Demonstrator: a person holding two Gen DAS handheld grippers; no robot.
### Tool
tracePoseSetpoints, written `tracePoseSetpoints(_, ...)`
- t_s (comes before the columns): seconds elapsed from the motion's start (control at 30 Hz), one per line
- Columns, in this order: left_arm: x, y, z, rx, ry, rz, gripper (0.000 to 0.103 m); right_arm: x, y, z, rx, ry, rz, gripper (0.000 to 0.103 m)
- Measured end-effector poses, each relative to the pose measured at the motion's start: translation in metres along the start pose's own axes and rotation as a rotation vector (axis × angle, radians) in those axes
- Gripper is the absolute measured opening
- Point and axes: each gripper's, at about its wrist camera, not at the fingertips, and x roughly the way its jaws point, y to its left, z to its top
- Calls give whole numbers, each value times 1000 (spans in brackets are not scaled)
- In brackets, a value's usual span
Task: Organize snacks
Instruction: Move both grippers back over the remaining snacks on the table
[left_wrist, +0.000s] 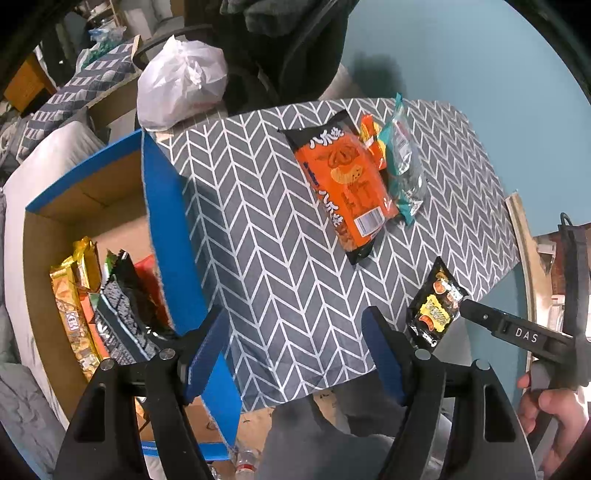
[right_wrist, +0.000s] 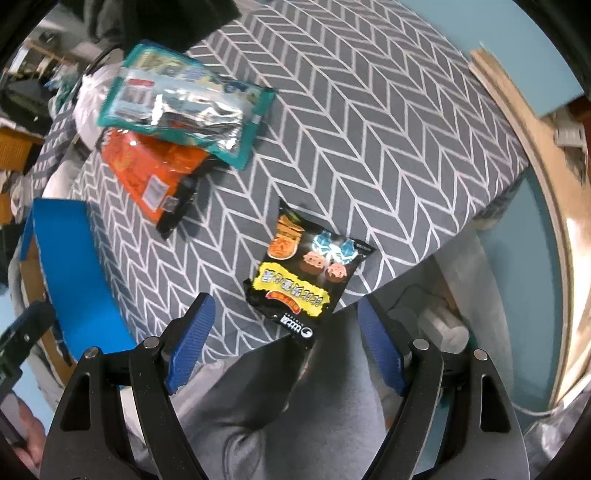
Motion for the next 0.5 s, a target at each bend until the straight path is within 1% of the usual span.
tracePoseSetpoints(0.27, 23, -7, 3, 11, 29, 27, 77, 38, -19, 7, 137, 57, 35, 80)
tracePoseSetpoints(0.5, 41, -11, 7, -2, 65, 26, 77, 61, -21, 15, 183, 83, 28, 80)
